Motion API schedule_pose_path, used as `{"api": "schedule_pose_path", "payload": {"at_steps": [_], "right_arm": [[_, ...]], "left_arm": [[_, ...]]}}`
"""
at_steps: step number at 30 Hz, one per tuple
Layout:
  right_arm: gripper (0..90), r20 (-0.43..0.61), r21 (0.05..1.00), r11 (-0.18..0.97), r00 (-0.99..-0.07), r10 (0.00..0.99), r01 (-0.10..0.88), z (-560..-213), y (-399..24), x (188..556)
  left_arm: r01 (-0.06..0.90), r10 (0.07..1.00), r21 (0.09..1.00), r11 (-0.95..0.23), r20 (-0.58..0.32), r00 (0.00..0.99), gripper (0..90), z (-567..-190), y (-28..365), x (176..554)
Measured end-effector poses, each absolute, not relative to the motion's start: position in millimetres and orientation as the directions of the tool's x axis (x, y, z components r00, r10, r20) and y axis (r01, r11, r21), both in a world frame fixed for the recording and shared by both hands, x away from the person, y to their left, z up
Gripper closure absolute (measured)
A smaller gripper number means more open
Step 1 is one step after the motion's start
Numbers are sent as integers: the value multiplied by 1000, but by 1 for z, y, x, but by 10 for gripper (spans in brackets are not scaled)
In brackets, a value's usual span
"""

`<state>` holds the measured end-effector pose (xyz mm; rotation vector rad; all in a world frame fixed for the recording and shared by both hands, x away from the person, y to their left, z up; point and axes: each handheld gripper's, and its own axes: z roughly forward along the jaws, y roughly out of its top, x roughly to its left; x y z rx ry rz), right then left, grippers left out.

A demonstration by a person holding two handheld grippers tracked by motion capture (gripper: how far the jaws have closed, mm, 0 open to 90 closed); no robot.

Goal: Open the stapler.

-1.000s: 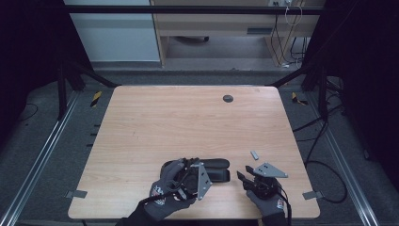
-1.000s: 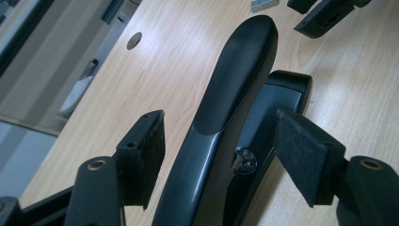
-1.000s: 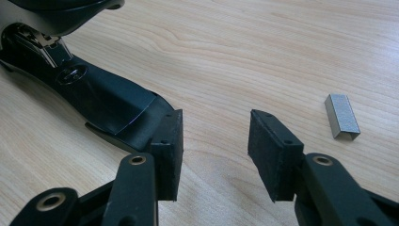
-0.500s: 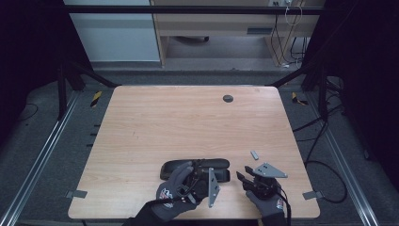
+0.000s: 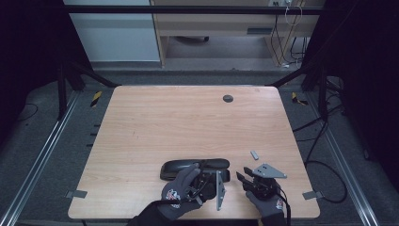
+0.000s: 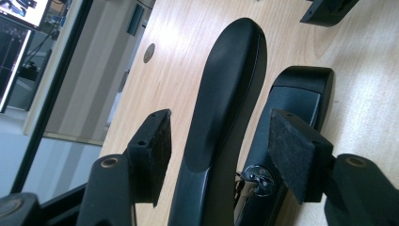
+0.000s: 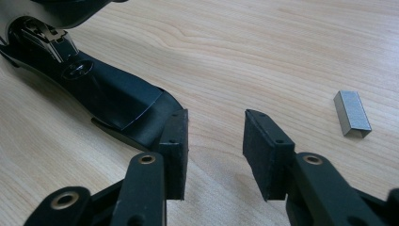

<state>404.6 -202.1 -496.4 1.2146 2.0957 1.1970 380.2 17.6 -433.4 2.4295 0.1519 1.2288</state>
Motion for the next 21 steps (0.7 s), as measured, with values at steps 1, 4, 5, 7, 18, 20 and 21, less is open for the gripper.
{"api": "schedule_pose_path", "payload": {"at_steps": [1, 4, 5, 7, 18, 20, 21], "right_arm": [[622, 49, 846, 241, -520, 853, 476, -496, -202, 405], [667, 46, 846, 245, -522, 852, 473, -497, -202, 405], [679, 46, 846, 245, -523, 851, 473, -497, -202, 405], [699, 44, 845, 249, -526, 849, 473, -497, -202, 404], [799, 58, 839, 254, -542, 838, 481, -497, -198, 404], [814, 56, 840, 256, -545, 837, 478, -497, -197, 405], [837, 53, 839, 261, -549, 834, 478, -497, -196, 405]], "left_arm": [[-87, 277, 407, -909, 747, 605, 404, -433, 18, 380], [-88, 268, 396, -914, 754, 600, 412, -437, 12, 384], [-90, 270, 399, -913, 753, 600, 415, -438, 11, 384], [-90, 260, 386, -918, 759, 597, 418, -439, 10, 385], [-81, 244, 361, -929, 763, 599, 435, -446, 0, 394], [-80, 246, 362, -929, 762, 599, 441, -446, -1, 396], [-79, 249, 365, -928, 762, 598, 451, -447, -2, 397]]}}
